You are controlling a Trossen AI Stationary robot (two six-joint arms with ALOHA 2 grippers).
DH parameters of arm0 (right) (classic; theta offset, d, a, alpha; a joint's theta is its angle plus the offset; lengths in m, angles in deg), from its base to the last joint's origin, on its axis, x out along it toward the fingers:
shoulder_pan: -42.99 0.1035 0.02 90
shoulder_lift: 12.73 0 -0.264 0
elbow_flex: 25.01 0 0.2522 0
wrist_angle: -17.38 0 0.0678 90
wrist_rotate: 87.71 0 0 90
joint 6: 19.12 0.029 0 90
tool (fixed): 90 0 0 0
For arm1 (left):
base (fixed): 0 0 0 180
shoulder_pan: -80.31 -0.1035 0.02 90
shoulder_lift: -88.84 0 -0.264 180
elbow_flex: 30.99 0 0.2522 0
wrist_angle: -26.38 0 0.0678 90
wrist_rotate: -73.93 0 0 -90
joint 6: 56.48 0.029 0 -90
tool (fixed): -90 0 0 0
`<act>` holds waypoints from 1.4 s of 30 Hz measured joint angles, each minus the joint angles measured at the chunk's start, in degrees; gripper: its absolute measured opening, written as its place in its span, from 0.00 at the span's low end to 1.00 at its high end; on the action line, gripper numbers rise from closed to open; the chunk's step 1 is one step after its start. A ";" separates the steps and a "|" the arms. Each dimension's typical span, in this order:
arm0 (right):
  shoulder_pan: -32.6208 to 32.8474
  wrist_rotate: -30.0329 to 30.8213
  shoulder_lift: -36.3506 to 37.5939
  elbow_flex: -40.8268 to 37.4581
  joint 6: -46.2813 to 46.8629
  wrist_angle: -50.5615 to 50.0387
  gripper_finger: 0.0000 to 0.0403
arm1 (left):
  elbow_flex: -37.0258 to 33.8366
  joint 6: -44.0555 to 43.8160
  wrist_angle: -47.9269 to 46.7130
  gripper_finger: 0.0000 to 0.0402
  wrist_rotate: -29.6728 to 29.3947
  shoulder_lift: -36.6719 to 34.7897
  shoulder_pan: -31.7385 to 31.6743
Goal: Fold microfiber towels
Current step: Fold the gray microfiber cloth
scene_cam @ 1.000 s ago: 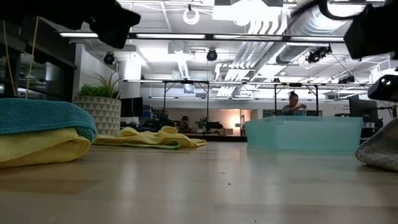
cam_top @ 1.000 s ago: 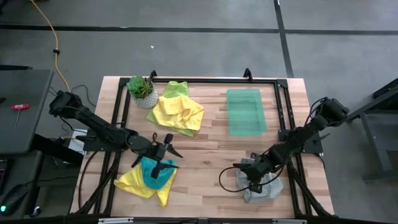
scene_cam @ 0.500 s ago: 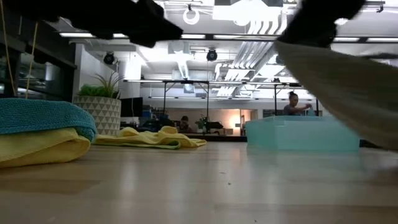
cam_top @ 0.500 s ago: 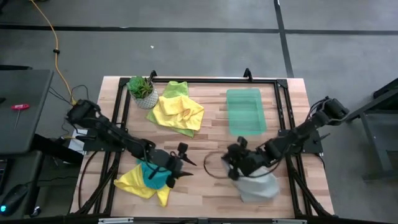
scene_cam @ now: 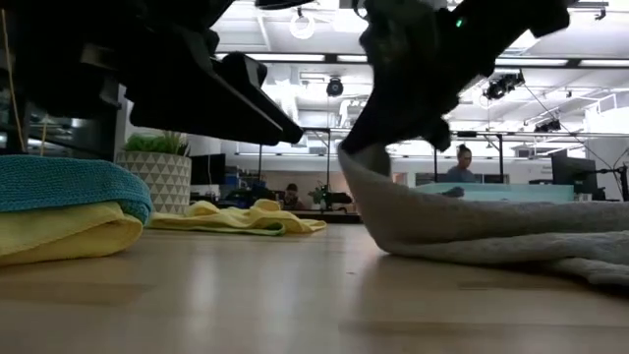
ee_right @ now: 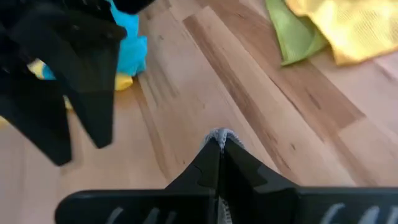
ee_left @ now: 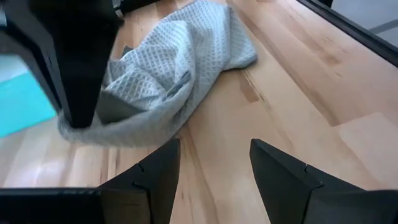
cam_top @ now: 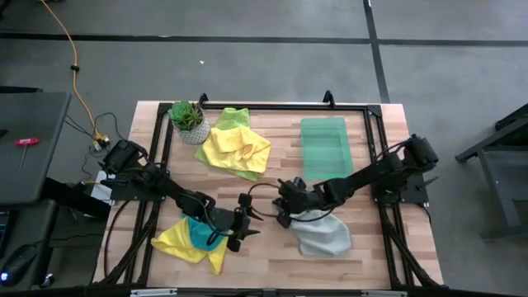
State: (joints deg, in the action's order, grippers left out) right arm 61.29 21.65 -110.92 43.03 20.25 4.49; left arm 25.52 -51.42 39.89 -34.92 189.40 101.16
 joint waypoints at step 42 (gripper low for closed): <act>15.29 6.70 -3.33 -0.02 -19.91 -8.62 0.40 | 2.25 0.07 -3.54 0.46 3.45 -0.04 -2.00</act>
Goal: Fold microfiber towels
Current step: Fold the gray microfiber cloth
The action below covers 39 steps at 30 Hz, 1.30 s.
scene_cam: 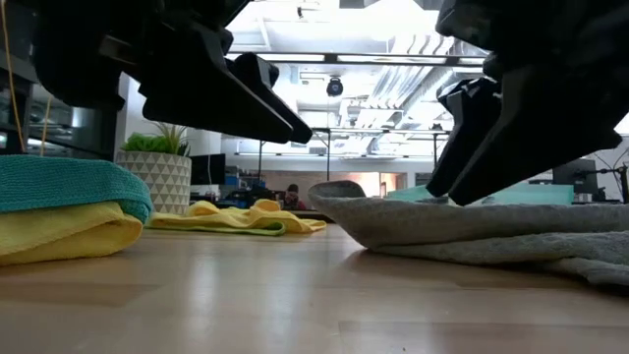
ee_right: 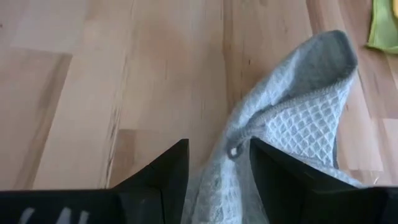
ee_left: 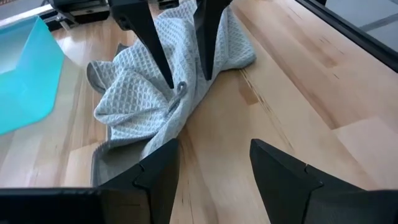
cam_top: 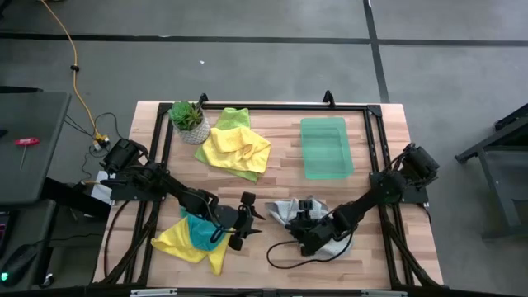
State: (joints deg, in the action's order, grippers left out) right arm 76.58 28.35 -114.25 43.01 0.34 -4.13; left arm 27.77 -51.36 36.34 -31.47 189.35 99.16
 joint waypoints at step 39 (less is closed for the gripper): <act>-2.78 -4.24 7.24 0.00 9.85 1.33 0.01 | 0.91 1.53 -1.55 0.46 -0.22 -1.92 0.11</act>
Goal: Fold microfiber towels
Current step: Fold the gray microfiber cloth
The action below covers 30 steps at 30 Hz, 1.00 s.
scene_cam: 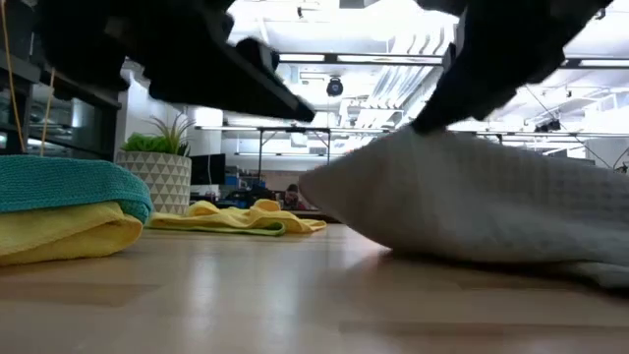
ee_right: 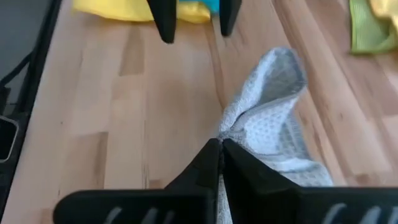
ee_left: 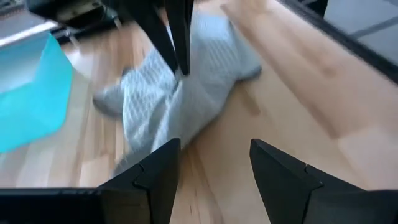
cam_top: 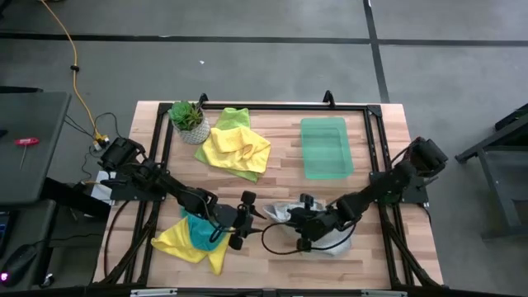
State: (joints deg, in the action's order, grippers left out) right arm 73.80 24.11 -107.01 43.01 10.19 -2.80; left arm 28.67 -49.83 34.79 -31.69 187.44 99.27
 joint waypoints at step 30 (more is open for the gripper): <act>-0.81 0.61 -7.24 0.00 -5.30 8.44 0.32 | 0.56 -1.99 -2.69 0.46 1.54 -0.47 0.90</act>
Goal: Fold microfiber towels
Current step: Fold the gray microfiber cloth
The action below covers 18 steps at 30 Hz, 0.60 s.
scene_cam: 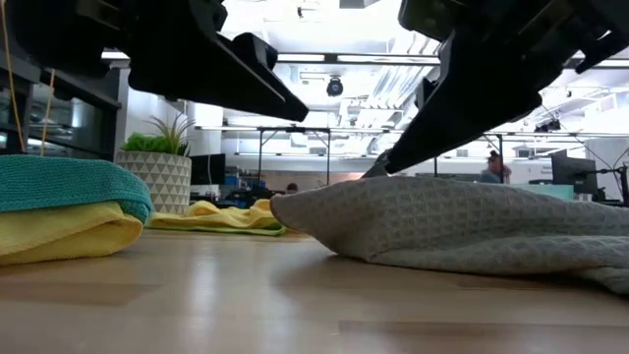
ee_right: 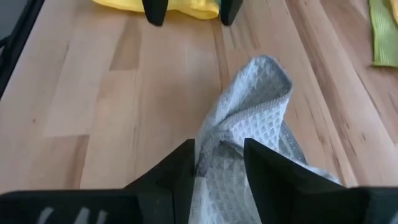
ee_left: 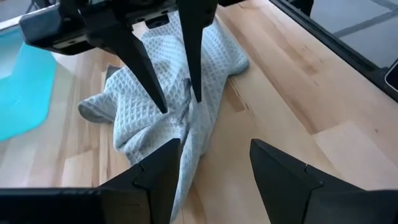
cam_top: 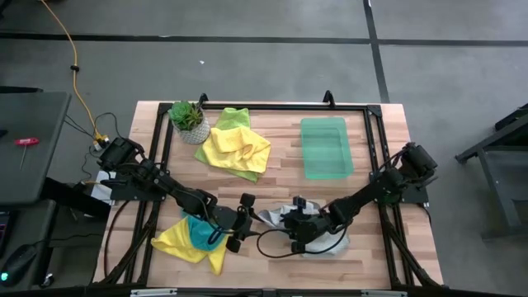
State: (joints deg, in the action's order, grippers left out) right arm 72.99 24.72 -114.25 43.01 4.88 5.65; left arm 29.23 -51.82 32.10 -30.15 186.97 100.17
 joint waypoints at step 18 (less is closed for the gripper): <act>-0.01 1.03 0.00 0.00 -2.20 0.17 0.19 | 0.00 0.00 1.45 0.46 1.06 0.00 0.02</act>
State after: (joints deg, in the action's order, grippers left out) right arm 72.98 25.75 -114.25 43.01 2.68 5.81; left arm 29.23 -51.82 33.55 -29.09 186.97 100.19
